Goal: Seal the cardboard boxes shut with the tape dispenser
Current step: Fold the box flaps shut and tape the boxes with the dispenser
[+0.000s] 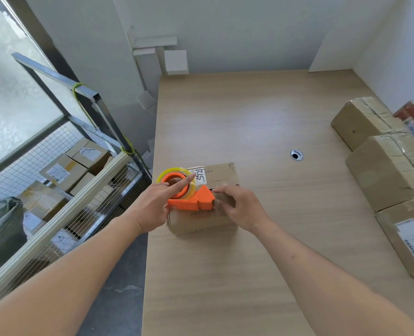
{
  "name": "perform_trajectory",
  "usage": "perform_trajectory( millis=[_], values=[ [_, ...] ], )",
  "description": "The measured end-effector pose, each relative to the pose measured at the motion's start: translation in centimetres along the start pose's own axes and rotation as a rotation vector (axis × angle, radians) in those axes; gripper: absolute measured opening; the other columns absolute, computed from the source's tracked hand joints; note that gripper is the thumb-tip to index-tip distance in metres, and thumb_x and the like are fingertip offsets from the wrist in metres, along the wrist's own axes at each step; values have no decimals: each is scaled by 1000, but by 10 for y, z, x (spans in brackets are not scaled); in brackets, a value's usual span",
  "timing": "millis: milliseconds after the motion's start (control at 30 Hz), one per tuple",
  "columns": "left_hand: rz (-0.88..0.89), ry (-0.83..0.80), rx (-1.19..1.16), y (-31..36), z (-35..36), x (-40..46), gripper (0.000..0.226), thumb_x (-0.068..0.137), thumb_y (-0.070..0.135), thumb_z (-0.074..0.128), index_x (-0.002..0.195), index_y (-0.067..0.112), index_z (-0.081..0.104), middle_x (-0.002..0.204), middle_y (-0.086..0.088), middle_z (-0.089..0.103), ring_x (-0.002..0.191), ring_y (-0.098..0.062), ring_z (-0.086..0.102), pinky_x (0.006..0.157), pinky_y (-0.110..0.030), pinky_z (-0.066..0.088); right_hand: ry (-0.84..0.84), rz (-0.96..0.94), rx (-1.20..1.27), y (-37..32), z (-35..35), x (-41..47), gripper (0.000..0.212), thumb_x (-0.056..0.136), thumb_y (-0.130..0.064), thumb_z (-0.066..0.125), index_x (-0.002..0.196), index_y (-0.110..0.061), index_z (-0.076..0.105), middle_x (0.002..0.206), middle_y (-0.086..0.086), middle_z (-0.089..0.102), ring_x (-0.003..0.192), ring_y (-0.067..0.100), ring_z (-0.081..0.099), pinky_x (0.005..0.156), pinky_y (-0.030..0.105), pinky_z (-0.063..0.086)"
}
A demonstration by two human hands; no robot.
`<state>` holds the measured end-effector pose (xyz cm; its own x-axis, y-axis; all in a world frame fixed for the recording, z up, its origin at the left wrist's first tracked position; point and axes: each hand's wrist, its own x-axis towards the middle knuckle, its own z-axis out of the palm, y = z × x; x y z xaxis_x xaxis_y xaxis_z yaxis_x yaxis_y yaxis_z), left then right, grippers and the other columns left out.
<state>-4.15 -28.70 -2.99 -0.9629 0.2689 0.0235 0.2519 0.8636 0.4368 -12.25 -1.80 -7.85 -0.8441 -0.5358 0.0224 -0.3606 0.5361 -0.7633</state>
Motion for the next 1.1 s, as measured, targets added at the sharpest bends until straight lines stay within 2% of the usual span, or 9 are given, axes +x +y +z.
perform_trajectory(
  millis=[200, 300, 400, 500, 633, 733, 800, 933, 1100],
  values=[
    [-61, -92, -10, -1, -4, 7, 108, 89, 11, 71, 155, 56, -3, 123, 0, 62, 107, -24, 58, 95, -45, 50, 45, 22, -42, -6, 4, 12, 8, 96, -29, 66, 98, -30, 74, 97, -17, 70, 88, 9, 61, 78, 40, 54],
    [-32, -74, 56, 6, -8, 12, 94, 94, 39, 66, 155, 55, -3, 107, 4, 64, 91, -18, 57, 85, -39, 49, 75, 71, -53, -8, 4, 19, 11, 96, -38, 65, 94, -29, 71, 93, -16, 67, 87, 9, 60, 76, 41, 53],
    [-47, -38, 183, 18, -6, 21, 79, 98, 61, 46, 153, 56, -11, 92, 7, 58, 80, -18, 54, 83, -37, 47, 148, 121, -36, -7, 4, 25, 10, 95, -31, 69, 89, -24, 73, 91, -12, 64, 89, 13, 61, 79, 35, 51],
    [-14, -37, 312, 15, 2, 21, 63, 104, 59, 27, 153, 56, -12, 81, 4, 51, 72, -19, 50, 86, -39, 47, 149, 192, -60, -10, 4, 28, 10, 95, -21, 69, 88, -17, 74, 95, -8, 57, 90, 14, 58, 80, 29, 48],
    [-16, -75, 344, 10, 4, 23, 57, 100, 61, 12, 153, 57, -11, 82, 4, 50, 72, -19, 50, 86, -39, 45, 169, 304, -112, -10, -14, 32, 17, 98, -20, 63, 81, -17, 64, 102, -1, 55, 92, 19, 57, 83, 32, 47],
    [-24, -66, 368, 12, 4, 23, 58, 99, 63, 7, 153, 56, -12, 83, 4, 51, 72, -19, 51, 85, -38, 45, 166, 451, -100, 7, -38, 35, 24, 97, -23, 61, 73, -18, 58, 93, 1, 66, 90, 24, 60, 78, 32, 47],
    [-31, -66, 374, 12, 6, 25, 58, 97, 64, 4, 152, 57, -14, 83, 4, 51, 73, -18, 52, 87, -38, 44, 188, 526, 61, 18, -51, 32, 22, 96, -20, 60, 74, -16, 61, 83, -1, 72, 84, 21, 69, 76, 36, 58],
    [-56, -105, 329, 12, 5, 30, 57, 101, 64, 13, 150, 60, -16, 89, 7, 52, 81, -15, 52, 92, -36, 41, 142, 552, 406, 18, -59, 28, 16, 100, -7, 55, 85, -3, 60, 79, 14, 73, 72, 23, 74, 72, 38, 64],
    [-83, -113, 297, 16, 6, 33, 65, 102, 58, 28, 150, 60, -15, 92, 9, 53, 84, -14, 51, 93, -37, 41, 100, 568, 338, 22, -60, 34, 16, 100, -8, 56, 84, -8, 59, 71, 11, 66, 57, 18, 63, 63, 37, 62]
  ],
)
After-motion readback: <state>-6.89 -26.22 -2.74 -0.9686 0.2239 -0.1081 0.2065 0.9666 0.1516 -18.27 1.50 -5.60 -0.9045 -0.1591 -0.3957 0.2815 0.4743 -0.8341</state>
